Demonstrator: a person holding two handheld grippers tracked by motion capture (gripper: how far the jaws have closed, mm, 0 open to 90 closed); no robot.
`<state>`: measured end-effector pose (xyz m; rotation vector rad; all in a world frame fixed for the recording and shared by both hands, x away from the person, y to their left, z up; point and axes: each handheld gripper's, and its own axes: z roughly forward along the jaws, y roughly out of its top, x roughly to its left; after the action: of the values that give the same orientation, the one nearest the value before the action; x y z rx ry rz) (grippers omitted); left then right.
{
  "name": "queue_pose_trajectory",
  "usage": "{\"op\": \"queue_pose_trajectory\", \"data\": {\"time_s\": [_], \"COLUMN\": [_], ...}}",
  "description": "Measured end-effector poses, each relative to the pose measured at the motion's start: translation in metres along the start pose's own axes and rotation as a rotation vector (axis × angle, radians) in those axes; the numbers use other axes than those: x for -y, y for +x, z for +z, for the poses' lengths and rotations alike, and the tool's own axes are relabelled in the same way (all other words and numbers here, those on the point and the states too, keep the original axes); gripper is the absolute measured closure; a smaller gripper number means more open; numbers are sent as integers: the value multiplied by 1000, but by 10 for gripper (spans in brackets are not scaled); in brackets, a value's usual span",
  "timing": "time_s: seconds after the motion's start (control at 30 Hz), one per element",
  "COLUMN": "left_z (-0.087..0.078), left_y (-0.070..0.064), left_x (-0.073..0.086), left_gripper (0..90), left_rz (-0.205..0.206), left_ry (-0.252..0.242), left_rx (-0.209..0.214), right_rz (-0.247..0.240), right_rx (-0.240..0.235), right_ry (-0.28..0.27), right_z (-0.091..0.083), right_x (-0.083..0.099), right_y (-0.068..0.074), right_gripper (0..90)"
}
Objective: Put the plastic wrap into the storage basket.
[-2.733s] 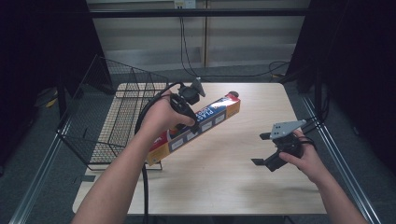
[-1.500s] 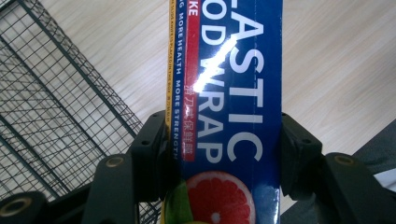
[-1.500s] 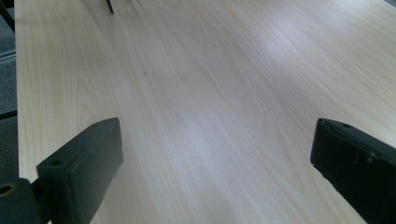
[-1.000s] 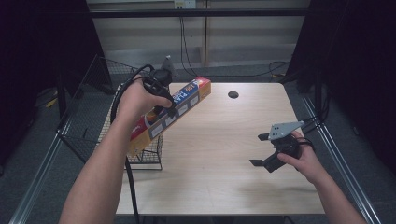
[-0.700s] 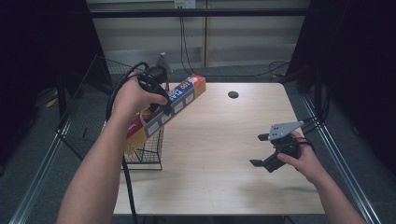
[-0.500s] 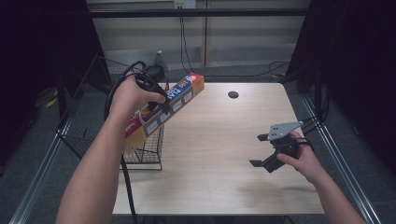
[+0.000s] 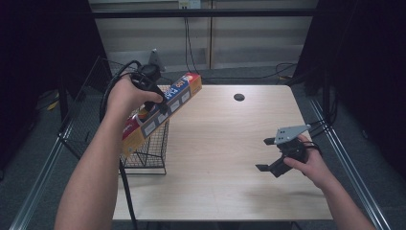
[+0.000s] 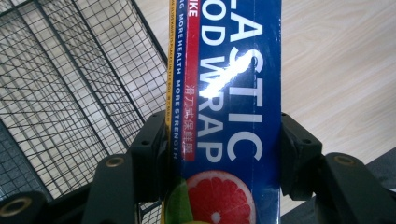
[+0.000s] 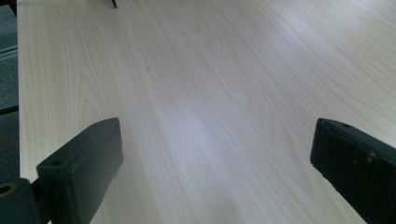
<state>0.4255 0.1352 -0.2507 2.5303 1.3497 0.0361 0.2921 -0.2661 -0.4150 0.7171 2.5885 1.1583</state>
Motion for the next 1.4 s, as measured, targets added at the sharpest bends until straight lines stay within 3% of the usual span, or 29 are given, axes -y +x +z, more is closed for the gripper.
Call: {"op": "queue_pose_trajectory", "data": {"time_s": [0.27, 0.97, 1.17, 1.4], "left_z": [-4, -12, -14, -16], "left_y": [13, 38, 44, 50], "left_x": [5, 15, 16, 18], "left_gripper": [446, 446, 447, 446], "left_rz": [-41, -172, -182, -234], "left_ry": [8, -35, -29, -50], "left_rx": [-21, -53, -58, -80], "right_rz": [-5, -3, -2, -3], "right_rx": [-8, -6, -9, -3], "right_ry": [12, 18, 14, 13], "right_z": [3, 3, 2, 3], "right_x": [0, 1, 1, 1], "right_y": [1, 1, 0, 1], "right_gripper": [25, 24, 24, 25]}}
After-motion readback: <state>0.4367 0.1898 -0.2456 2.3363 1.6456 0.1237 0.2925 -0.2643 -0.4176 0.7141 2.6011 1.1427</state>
